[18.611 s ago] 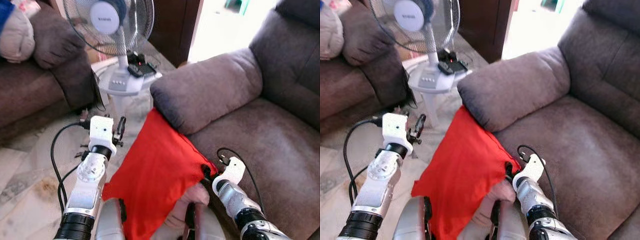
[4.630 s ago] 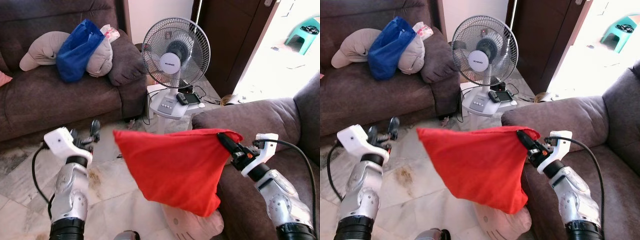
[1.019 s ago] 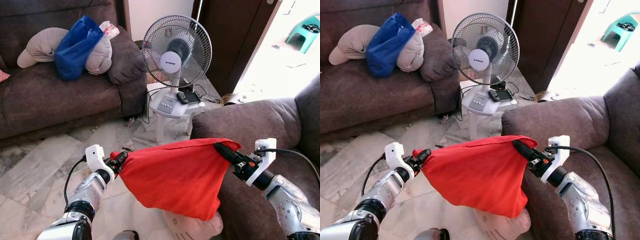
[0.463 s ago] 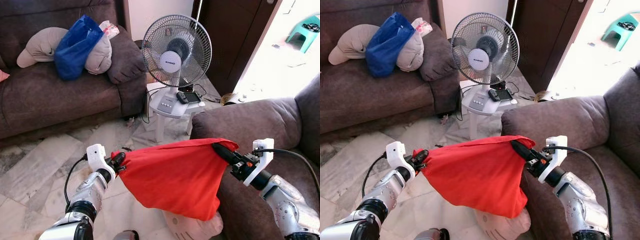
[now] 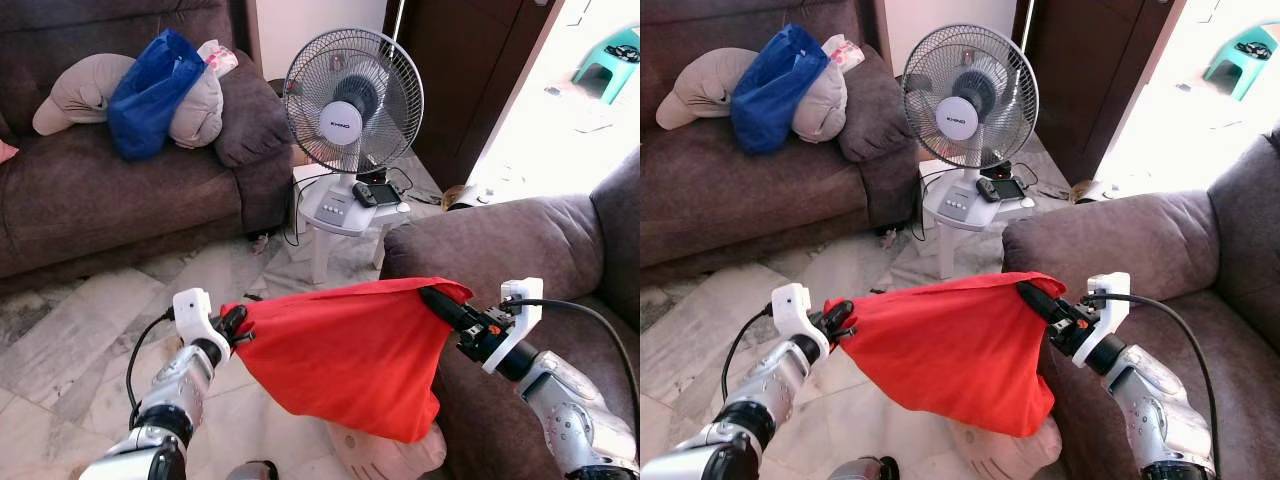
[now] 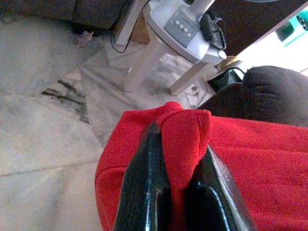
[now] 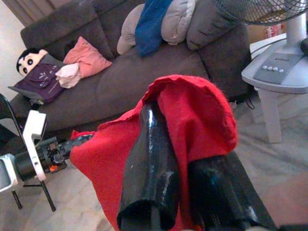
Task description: Move the pillow to the sofa from floor
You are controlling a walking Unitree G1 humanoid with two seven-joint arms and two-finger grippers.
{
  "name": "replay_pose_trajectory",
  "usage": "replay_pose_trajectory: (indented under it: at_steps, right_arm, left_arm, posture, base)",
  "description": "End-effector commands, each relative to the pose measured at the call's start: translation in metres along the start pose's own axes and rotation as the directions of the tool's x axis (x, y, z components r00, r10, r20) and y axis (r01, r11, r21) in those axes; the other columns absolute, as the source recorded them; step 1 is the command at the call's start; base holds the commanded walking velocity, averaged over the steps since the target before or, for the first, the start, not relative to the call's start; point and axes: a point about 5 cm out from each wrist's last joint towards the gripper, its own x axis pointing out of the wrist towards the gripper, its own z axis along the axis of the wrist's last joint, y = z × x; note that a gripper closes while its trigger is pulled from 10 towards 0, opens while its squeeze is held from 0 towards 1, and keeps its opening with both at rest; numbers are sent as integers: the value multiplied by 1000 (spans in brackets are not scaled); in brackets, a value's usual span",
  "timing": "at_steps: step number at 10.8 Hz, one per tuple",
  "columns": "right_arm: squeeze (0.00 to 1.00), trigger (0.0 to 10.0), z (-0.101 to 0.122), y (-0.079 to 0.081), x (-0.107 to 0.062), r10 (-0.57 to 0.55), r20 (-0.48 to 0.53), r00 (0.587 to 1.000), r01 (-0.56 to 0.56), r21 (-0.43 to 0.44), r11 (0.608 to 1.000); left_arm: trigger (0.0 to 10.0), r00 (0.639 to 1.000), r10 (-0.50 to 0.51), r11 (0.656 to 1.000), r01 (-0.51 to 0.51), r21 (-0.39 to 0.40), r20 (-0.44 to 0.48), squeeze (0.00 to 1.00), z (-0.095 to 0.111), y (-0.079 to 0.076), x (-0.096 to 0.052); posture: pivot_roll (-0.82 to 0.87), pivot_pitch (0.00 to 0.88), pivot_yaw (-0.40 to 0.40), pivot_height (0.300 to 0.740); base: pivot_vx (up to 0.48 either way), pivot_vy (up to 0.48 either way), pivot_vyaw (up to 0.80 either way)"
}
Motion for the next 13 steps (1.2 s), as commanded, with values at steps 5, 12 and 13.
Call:
replay_pose_trajectory:
  at_steps: [5, 12, 13]
  right_arm:
    - [0, 10000, -2, 2, 16, -66, 27, 997, 67, -41, 997]
    - [0, 10000, 13, -13, 41, -564, 314, 764, 614, -85, 785]
    - [0, 10000, 13, -15, 39, -608, 338, 718, 662, -61, 747]
  left_arm:
    - [10000, 960, 111, 983, -144, 117, 256, 0, 30, 14, -13]
    - [10000, 789, -121, 861, -219, 460, 603, 0, 98, -62, -22]
    - [10000, 787, -97, 872, -228, 434, 609, 0, 96, -65, -22]
  posture:
    - [83, 0, -57, 740]
    - [87, 0, -69, 740]
    - [76, 0, -72, 740]
  base:
    - [0, 0, 0]
    - [0, 0, 0]
    - [0, 0, 0]
